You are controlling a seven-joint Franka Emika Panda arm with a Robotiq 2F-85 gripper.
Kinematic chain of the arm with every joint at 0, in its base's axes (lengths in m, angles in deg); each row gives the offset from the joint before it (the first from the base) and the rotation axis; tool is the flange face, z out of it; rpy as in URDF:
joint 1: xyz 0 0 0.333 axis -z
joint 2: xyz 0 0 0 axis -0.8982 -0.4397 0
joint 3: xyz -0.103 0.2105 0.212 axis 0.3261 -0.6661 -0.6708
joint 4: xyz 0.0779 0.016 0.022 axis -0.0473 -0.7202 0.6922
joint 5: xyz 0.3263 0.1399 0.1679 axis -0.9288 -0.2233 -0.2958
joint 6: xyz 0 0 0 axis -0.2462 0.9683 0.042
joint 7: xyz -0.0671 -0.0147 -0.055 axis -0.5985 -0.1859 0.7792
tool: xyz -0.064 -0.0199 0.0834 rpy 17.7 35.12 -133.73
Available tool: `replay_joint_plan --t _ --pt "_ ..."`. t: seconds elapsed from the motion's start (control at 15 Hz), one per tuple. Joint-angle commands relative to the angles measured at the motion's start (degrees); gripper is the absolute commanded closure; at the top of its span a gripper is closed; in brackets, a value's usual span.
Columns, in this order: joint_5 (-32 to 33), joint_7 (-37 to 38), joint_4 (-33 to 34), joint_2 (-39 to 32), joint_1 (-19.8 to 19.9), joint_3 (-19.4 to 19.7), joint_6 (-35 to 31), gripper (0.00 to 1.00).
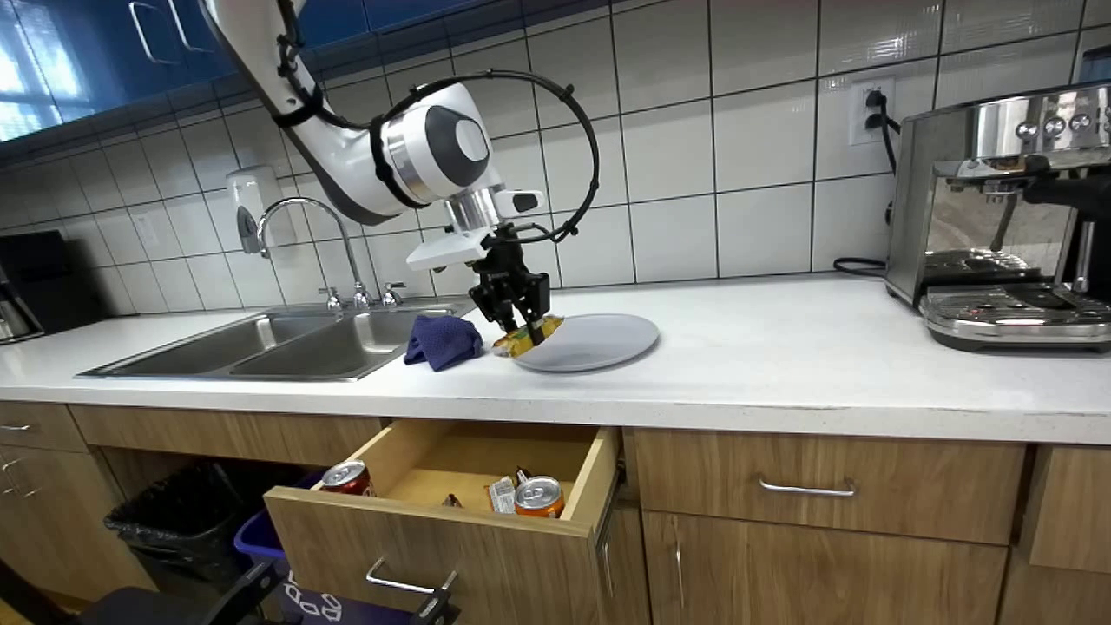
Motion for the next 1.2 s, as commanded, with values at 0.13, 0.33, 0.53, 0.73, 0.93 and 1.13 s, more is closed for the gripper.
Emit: replay_joint_plan --t 0.13,0.33,0.53,0.73,0.93,1.13 --pt "-0.42 -1.93 -5.45 5.59 0.57 -1.74 0.58 0.82" --pt "-0.23 -3.32 -7.29 6.8 0.77 -2.38 0.39 0.82" --pt "0.68 -6.58 -9.51 8.38 1.02 -2.82 0.33 0.82" --pt "1.31 -10.85 -11.88 10.26 1.4 -2.98 0.55 0.82" --pt "3.45 -14.94 -15.23 12.65 1.67 -2.81 0.11 0.82" --pt "7.05 -18.19 -18.75 14.76 1.98 -2.87 -0.3 0.82"
